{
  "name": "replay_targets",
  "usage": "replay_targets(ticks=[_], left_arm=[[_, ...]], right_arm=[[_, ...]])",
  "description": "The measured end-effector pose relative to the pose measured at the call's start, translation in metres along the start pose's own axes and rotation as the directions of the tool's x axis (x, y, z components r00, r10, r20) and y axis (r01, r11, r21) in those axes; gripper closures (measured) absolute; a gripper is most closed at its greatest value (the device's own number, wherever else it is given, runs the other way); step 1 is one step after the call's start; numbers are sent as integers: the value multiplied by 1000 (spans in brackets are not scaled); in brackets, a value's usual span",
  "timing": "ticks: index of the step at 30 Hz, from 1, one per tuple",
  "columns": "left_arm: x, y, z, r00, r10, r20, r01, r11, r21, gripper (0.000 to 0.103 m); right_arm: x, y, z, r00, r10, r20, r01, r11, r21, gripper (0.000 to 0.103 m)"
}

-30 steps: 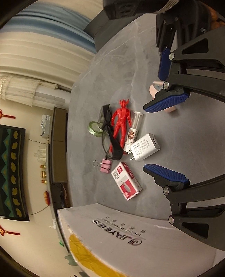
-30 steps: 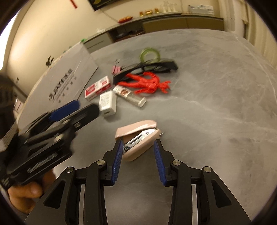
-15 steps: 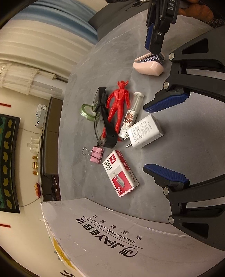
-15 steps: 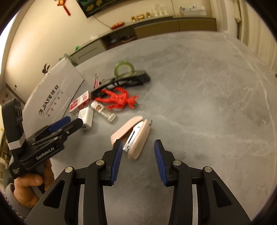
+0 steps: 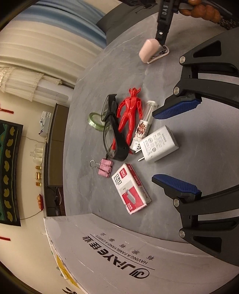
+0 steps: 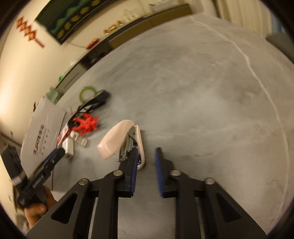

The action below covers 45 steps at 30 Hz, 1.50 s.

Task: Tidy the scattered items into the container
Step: 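Grasp the pink stapler with right tool while left tool grasps the white charger, then carry the pink stapler and white charger over the cardboard box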

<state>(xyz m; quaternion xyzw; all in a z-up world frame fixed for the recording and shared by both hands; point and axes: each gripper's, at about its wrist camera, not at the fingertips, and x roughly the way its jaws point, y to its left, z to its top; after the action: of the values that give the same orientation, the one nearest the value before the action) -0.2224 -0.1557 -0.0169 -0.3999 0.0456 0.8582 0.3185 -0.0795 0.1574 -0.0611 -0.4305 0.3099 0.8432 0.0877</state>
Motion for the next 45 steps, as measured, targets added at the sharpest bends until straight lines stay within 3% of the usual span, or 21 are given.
replay_targets(ticks=[3,7,9,11,15,19,21,22,23,24,32,45], left_arm=[[0,-6,0,1000,1,0,-1,1000,17,40],[2,-8,0,1000,13,-5,-13,1000,24,40],[4,-6,-1,1000,25,-17,-24,1000,14,40],[8,-4,-2,999,33,-29,-33,999,0,40],[14,-3,-2,998,41,-49,-42,999,-7,40],[19,0,0,997,38,-64,-41,998,-38,40],[20,2,1,998,19,-62,-23,998,-52,43],[20,3,1,998,17,-60,-20,998,-55,48],[20,3,1,998,7,-62,-10,999,-52,63],[20,3,1,998,12,-65,-15,999,-48,67],[13,1,1,999,6,-51,-8,999,-37,70],[-21,-2,8,999,-13,32,14,999,-42,70]], right_arm=[[-4,-5,0,1000,-28,12,28,1000,-4,93],[-14,-4,-1,997,-71,38,73,997,-38,84],[-26,-1,1,991,-97,93,104,992,-74,71],[-37,10,2,987,-69,147,88,988,-125,59],[-31,45,-8,986,-50,157,94,952,-291,48],[0,60,-12,975,-176,137,216,894,-393,48],[9,57,-9,971,-202,126,236,894,-381,49],[9,54,-6,973,-194,121,225,905,-360,54],[8,49,-4,977,-184,110,211,917,-338,73],[9,48,-3,979,-180,100,203,923,-327,75],[-3,43,1,994,-86,65,100,961,-259,76],[-16,80,-7,998,28,62,-7,951,-311,76]])
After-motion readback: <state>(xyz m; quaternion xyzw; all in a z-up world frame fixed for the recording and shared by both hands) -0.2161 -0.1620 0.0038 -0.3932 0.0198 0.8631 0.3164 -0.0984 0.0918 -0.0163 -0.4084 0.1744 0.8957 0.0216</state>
